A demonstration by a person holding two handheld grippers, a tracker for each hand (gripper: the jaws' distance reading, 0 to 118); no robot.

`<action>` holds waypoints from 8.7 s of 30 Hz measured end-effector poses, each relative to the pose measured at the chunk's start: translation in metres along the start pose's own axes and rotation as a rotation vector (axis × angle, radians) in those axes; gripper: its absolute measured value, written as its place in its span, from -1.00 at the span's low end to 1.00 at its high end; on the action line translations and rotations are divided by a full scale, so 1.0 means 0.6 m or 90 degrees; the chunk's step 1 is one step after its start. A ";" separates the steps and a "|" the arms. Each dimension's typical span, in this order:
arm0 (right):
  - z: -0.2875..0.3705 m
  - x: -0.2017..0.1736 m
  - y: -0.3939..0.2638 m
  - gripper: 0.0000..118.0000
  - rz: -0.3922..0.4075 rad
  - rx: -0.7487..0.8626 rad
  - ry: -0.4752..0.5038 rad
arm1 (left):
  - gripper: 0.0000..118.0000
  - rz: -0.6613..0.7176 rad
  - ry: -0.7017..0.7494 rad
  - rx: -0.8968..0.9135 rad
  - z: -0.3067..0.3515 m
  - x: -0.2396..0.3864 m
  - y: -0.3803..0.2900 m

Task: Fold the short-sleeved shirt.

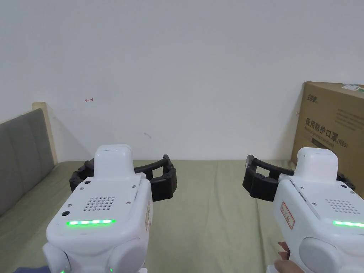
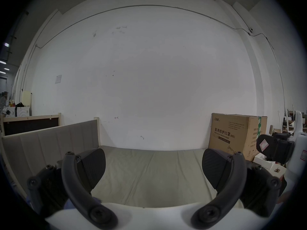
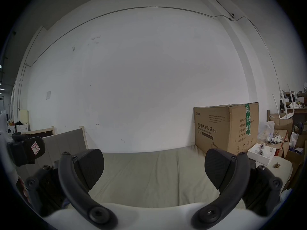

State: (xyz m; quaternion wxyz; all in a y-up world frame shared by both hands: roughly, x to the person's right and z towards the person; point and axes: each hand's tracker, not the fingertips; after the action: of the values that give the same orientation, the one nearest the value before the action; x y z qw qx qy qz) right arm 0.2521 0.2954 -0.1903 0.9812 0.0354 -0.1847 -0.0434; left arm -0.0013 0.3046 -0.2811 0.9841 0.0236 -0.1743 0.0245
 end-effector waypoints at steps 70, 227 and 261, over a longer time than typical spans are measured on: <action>-0.042 -0.101 -0.099 -1.00 0.031 -0.130 0.091 | -1.00 0.008 0.043 -0.163 0.018 -0.157 -0.069; -0.470 0.215 -0.488 -0.28 0.028 -0.776 -0.043 | -0.95 0.168 -0.106 -0.659 -0.112 -0.263 -0.385; -0.264 0.304 0.328 -0.91 -0.011 -0.264 0.001 | -0.95 0.114 -0.080 -0.311 -0.298 -0.274 0.197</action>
State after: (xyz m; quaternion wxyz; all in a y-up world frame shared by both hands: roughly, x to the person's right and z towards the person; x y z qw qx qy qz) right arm 0.4938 0.4817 -0.2550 0.9672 -0.1657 -0.1708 -0.0891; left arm -0.1013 0.4261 -0.5012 0.9418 -0.2283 -0.2374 0.0673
